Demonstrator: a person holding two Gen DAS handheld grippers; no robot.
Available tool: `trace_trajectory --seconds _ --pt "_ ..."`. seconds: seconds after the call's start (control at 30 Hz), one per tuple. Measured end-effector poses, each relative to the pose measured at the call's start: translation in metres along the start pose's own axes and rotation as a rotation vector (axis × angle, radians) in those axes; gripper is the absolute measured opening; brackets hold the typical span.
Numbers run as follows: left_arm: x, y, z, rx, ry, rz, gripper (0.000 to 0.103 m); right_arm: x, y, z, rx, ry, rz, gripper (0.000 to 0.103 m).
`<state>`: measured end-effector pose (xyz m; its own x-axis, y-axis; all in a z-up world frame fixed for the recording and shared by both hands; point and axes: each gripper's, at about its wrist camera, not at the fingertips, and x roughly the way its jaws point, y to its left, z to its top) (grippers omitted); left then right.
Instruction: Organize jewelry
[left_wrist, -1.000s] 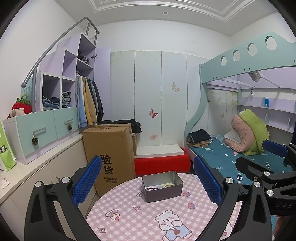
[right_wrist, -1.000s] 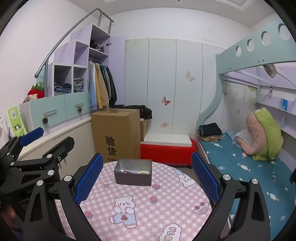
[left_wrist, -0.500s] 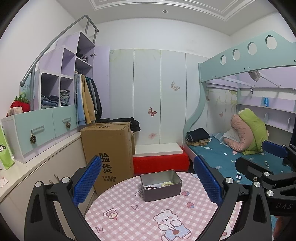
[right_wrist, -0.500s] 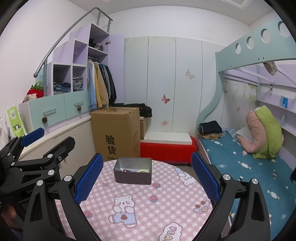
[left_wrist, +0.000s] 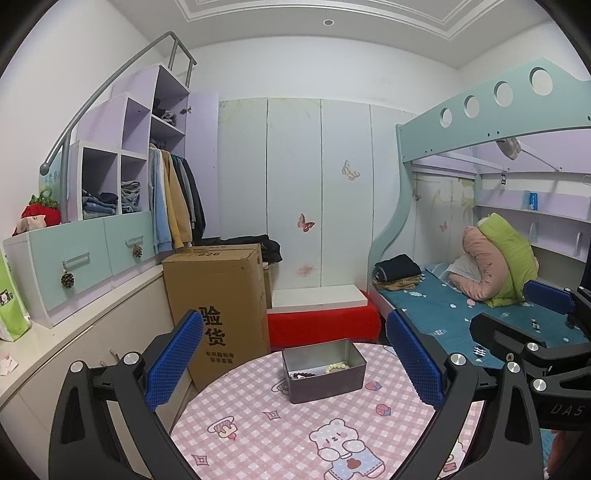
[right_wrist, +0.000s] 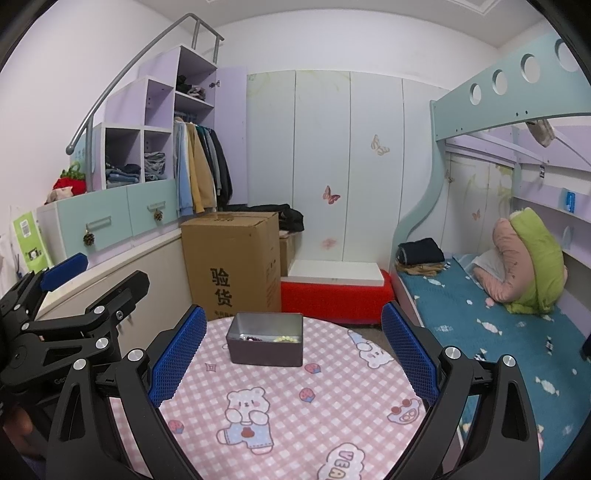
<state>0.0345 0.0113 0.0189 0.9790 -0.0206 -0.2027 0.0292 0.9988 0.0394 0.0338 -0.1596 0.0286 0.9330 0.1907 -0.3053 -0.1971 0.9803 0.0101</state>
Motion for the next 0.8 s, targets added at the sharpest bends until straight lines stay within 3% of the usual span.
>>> trace_trajectory --seconds 0.8 --pt "0.0023 0.0019 -0.0010 0.002 0.007 0.000 0.096 0.0026 0.0008 -0.0026 0.002 0.006 0.000 0.093"
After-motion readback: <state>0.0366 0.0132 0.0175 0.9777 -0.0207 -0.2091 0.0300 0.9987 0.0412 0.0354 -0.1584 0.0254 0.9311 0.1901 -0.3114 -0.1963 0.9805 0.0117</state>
